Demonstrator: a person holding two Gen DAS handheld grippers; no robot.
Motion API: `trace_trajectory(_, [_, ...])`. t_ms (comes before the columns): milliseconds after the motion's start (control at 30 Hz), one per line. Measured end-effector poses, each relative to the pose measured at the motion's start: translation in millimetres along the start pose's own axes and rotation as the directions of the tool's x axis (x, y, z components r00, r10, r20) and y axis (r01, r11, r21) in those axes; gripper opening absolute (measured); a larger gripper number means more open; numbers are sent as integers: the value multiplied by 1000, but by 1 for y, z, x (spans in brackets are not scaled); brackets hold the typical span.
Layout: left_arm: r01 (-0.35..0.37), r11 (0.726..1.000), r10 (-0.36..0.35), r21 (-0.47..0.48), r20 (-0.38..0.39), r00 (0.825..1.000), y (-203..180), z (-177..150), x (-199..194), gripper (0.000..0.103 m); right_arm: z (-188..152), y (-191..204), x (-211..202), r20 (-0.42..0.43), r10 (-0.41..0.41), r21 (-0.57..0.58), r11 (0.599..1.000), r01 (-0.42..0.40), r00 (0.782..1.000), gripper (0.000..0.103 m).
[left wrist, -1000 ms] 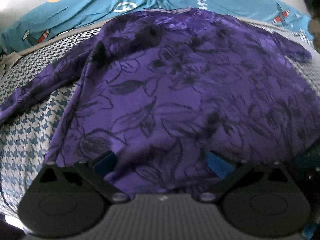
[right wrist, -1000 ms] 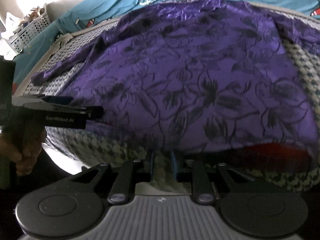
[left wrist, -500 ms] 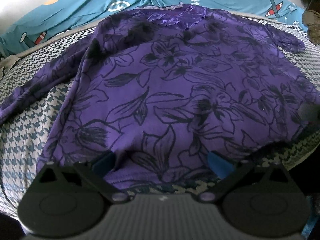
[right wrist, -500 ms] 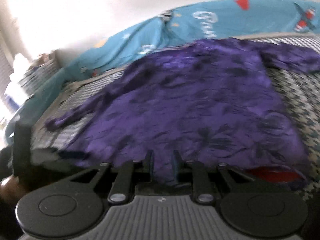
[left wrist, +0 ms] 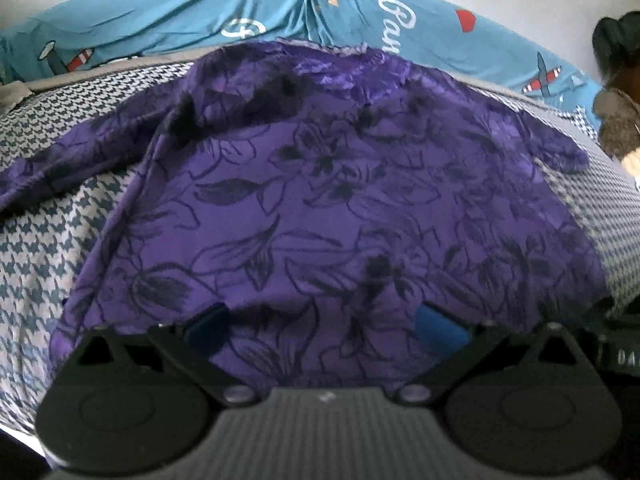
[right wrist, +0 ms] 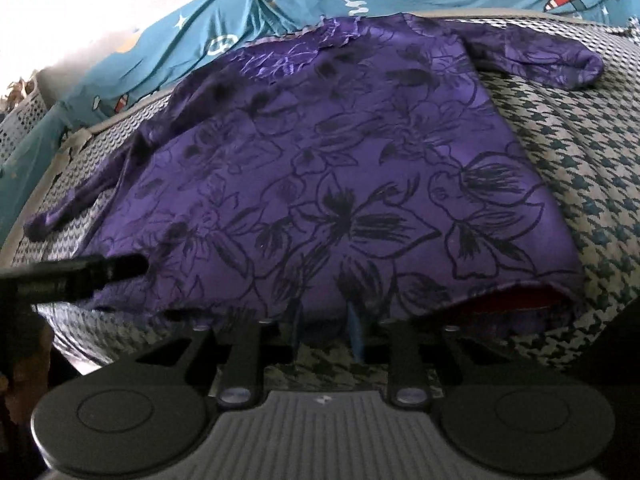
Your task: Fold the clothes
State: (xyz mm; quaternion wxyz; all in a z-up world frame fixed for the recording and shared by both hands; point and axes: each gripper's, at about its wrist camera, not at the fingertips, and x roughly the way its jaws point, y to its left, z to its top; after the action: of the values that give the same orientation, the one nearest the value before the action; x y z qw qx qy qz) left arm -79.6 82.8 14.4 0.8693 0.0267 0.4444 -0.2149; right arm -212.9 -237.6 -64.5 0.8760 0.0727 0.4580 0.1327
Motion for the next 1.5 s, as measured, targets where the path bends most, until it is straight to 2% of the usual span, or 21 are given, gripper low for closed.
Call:
trace_trajectory(267, [-30, 1000, 31, -7, 77, 997, 9, 33, -1, 103, 9, 13, 2, -2, 2, -117, 993, -2, 1000, 26])
trace_trajectory(567, [-89, 996, 89, 2, 90, 992, 26, 69, 18, 98, 35, 21, 13, -5, 17, -191, 981, -17, 1000, 27])
trace_trajectory(667, [-94, 996, 94, -8, 89, 992, 33, 77, 24, 97, 45, 22, 19, -25, 41, -202, 978, -45, 999, 27])
trace_trajectory(733, [-95, 995, 96, -15, 94, 991, 37, 84, 28, 97, 52, 23, 22, -37, 47, -213, 976, -54, 998, 29])
trace_trajectory(800, [-94, 995, 96, -27, 103, 990, 43, 91, 30, 97, 59, 25, 25, -37, 43, -230, 972, -50, 998, 35])
trace_trajectory(967, [-97, 994, 103, -47, 138, 985, 59, 113, 37, 97, 73, 31, 35, -58, 55, -291, 954, -70, 997, 35])
trace_trajectory(1333, [-114, 984, 136, -136, 165, 977, 108, 167, 68, 89, 94, 38, 66, -122, 88, -270, 956, -119, 989, 35])
trace_trajectory(1500, [-134, 983, 153, -126, 164, 974, 113, 182, 85, 89, 97, 40, 73, -132, 94, -264, 956, -127, 987, 35])
